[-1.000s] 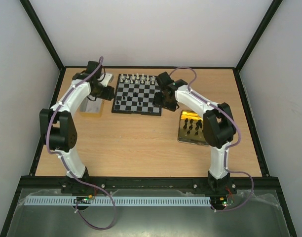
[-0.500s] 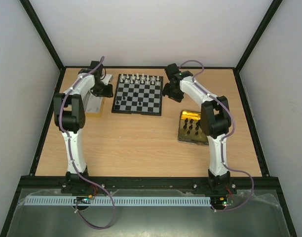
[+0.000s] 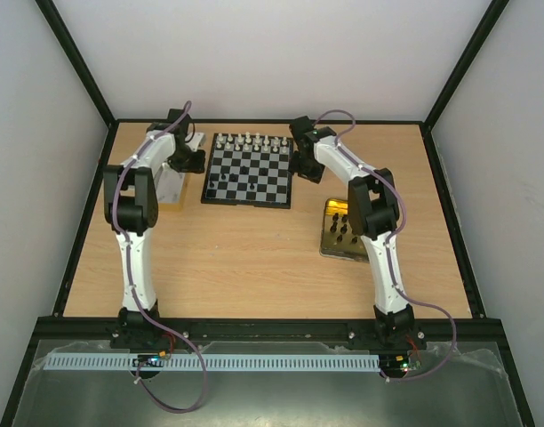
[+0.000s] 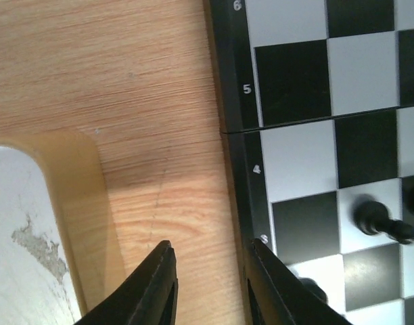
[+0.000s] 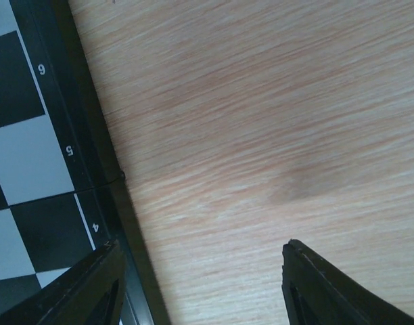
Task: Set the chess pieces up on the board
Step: Move the chessboard to the center of the board.
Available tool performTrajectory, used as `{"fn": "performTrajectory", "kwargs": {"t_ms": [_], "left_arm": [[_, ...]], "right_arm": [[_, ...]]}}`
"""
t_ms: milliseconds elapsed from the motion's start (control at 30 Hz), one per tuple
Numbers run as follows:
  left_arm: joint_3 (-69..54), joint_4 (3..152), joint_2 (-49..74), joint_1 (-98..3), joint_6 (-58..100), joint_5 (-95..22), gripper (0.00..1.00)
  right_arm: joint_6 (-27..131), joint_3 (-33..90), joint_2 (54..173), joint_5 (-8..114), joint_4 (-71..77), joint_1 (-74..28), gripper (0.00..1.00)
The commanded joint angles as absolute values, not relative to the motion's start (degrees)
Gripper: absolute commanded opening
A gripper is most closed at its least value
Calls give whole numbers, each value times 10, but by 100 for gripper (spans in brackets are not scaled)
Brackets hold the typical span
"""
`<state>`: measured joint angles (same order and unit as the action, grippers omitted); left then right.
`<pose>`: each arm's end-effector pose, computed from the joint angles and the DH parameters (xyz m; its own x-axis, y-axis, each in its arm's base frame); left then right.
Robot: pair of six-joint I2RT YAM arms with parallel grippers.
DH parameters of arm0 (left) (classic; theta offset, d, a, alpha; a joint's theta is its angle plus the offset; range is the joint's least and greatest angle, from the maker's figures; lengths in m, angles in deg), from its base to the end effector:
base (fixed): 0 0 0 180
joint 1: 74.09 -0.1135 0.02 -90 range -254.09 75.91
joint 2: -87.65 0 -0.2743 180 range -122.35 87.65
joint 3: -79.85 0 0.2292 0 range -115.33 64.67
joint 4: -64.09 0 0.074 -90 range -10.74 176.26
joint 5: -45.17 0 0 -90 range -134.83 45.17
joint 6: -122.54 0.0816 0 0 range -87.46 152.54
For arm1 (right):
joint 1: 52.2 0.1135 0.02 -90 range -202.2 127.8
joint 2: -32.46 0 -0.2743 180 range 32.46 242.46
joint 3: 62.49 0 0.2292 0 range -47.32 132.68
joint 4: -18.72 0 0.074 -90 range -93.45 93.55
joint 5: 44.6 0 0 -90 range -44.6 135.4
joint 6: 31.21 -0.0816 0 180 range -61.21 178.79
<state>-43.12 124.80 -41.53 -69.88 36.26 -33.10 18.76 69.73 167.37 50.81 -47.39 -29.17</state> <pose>0.4790 -0.0519 0.1598 -0.9057 0.1304 -0.4033 0.2106 0.9642 -0.1612 0.4560 0.2022 0.1523 -0.9277 0.3014 -0.2204 0.2296 0.9259 0.2999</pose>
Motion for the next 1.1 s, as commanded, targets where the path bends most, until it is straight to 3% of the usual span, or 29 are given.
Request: {"fn": "performTrajectory", "kwargs": {"t_ms": [0, 433, 733, 867, 1067], "left_arm": [[-453, 1254, -445, -699, 355, -349, 27], [-502, 1263, -496, -706, 352, -353, 15], [-507, 1264, -518, -706, 349, -346, 3], [-508, 1267, -524, -706, 347, -336, 2], [-484, 1266, -518, -705, 345, -310, 2]], "right_arm": [[192, 735, 1691, 492, -502, -301, 60], [197, 779, 1733, 497, -512, -308, 42], [196, 782, 1756, 510, -507, -308, 24], [191, 783, 1765, 526, -500, -308, 14], [186, 780, 1768, 548, -494, -305, 6]]}}
